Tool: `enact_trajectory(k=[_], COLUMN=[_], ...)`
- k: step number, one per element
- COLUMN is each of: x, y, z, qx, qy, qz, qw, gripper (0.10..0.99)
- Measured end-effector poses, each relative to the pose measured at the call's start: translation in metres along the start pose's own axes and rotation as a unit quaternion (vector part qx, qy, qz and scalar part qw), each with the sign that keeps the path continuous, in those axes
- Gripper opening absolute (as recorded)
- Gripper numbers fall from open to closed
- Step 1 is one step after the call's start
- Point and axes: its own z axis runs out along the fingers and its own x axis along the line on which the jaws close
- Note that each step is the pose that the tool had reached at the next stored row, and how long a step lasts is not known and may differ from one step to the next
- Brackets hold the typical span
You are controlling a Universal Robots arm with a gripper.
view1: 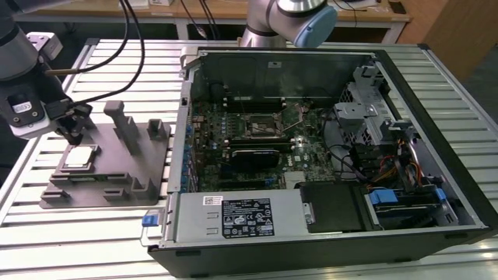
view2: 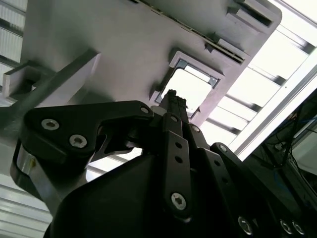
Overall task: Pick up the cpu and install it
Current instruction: 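Pick up the cpu and move it towards the insertion slot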
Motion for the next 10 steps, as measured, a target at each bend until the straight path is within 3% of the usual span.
enact_trajectory(k=[10], x=[0.0115], y=[-0.0018], z=[0.0173], qx=[0.0001], qy=[0.0001], qz=[0.0], qw=[1.0], gripper=[0.106])
